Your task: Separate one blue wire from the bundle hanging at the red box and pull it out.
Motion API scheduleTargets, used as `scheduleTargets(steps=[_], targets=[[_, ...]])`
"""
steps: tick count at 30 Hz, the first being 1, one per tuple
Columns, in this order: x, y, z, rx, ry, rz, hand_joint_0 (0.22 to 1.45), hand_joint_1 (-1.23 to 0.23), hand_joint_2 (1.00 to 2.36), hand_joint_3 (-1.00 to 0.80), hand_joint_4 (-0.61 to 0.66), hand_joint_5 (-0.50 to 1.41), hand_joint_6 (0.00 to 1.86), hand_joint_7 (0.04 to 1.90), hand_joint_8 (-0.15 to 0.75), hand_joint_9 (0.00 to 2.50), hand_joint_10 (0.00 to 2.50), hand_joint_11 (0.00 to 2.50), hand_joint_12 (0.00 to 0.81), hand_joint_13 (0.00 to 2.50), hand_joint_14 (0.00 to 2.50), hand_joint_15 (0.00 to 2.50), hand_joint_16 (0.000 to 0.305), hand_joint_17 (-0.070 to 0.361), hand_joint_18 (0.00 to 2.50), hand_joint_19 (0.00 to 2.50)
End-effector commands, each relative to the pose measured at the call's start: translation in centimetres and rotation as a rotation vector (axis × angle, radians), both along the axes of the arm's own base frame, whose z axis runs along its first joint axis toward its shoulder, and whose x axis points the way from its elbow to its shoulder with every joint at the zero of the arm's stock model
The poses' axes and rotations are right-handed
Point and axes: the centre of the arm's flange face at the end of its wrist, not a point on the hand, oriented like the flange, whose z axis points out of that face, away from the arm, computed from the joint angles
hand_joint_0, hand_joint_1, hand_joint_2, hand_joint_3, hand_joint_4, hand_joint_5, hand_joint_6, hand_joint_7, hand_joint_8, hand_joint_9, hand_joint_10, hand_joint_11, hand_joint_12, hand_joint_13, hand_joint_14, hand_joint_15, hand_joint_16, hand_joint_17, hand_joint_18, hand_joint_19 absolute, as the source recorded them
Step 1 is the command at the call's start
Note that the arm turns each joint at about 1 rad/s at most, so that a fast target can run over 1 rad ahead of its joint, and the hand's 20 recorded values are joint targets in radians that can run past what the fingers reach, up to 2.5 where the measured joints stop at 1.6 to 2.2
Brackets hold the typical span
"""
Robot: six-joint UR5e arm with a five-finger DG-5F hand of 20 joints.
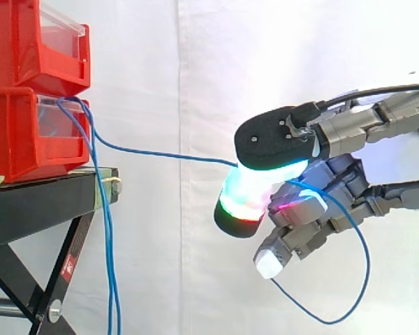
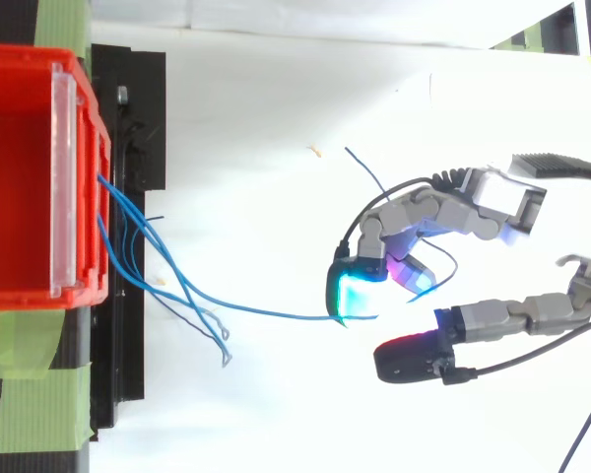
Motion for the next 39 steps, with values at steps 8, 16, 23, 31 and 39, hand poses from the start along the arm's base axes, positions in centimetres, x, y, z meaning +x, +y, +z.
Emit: scheduleTargets(steps=[8, 16, 23, 31, 39], targets=[[0.01, -0.06, 0.02, 0.0, 0.0, -0.001, 0.61, -0.75, 1.02, 0.03, -0.07, -0.15, 0.79, 1.18, 0.249, 0.37, 0.9, 1.89, 0.328, 0.42, 0.02, 0.53, 0.041, 0.093, 0.37, 0.6], [0.01, -0.06, 0.02, 0.0, 0.0, -0.001, 0.61, -0.75, 1.02, 0.03, -0.07, -0.15, 0.79, 1.17, 0.252, 0.38, 0.85, 1.88, 0.327, 0.42, 0.02, 0.53, 0.041, 0.093, 0.37, 0.6], [0.03, 0.02, 0.03, 0.001, -0.002, 0.001, 0.61, -0.75, 1.02, 0.03, -0.07, -0.15, 0.79, 1.18, 0.252, 0.39, 0.72, 1.88, 0.326, 0.41, 0.02, 0.53, 0.042, 0.094, 0.37, 0.6], [0.01, -0.06, 0.02, 0.0, 0.0, -0.001, 0.61, -0.75, 1.02, 0.03, -0.08, -0.15, 0.79, 1.16, 0.252, 0.38, 0.72, 1.93, 0.327, 0.41, 0.02, 0.53, 0.042, 0.094, 0.37, 0.6], [-0.04, -0.08, -0.04, 0.0, 0.001, -0.001, 0.61, -0.75, 1.02, 0.03, -0.09, -0.15, 0.79, 1.18, 0.252, 0.38, 0.74, 1.92, 0.327, 0.41, 0.02, 0.53, 0.042, 0.094, 0.37, 0.6]])
